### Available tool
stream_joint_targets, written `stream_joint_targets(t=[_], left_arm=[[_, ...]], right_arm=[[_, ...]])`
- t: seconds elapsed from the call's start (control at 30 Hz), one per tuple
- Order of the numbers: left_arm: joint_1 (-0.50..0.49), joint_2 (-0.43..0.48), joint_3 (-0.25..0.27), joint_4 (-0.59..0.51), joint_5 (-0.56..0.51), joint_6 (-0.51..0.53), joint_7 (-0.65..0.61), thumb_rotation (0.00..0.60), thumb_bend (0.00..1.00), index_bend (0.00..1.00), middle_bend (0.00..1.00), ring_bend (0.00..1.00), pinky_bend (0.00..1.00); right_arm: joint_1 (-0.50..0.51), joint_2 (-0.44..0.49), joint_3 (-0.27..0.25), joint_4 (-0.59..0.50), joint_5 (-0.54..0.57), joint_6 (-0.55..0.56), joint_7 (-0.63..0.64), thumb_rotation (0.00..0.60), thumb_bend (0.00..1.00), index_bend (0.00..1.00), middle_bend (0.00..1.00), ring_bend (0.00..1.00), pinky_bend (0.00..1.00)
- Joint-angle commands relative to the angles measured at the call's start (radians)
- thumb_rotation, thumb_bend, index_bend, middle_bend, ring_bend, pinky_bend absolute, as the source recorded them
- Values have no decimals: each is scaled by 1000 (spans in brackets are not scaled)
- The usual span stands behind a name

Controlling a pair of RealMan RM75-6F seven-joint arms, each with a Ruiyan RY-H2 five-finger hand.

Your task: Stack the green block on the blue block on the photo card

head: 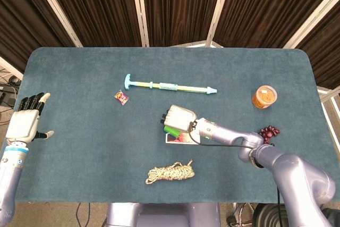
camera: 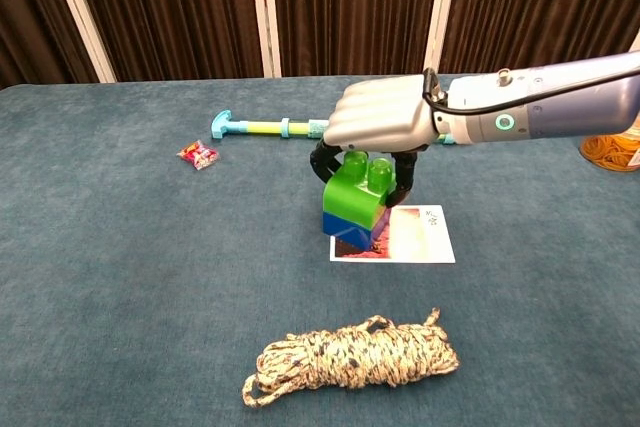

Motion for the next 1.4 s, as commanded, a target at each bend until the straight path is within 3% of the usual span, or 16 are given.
stream_joint_targets(t=[0.03,0.1,0.17,0.5,0.73,0.93,1.13,1.4], left_arm=[[-1,0,-1,2,-1,-3,-1,600,0,0,0,0,0],[-1,0,-1,3,0,-3,-1,600,0,0,0,0,0],[-1,0,0,3,2,-1,0,600,0,0,0,0,0],[2,4,3,-7,17,0,-11,600,0,0,0,0,0],[14,19,8,-30,50,23,-30,600,0,0,0,0,0],[37,34,21,-51,109,65,-58,600,0,0,0,0,0],[68,12,39,-27,209,154,-83,600,0,0,0,0,0],[111,-13,74,-11,298,236,-105,600,0,0,0,0,0]], right_arm=[[2,-2,-5,2,2,-8,-1,600,514,308,439,384,490],[6,4,-10,-2,5,-19,6,600,101,113,224,189,328],[8,11,-8,-10,13,-29,7,600,0,49,128,93,262],[1,111,31,-141,54,-7,-63,600,0,20,51,4,215],[-47,250,65,-300,104,41,-172,600,0,20,50,0,195],[-185,440,78,-490,202,150,-285,600,0,20,48,0,157],[-403,593,52,-670,331,327,-357,600,0,15,3,0,13],[-654,613,5,-764,478,520,-398,600,0,14,0,0,0]])
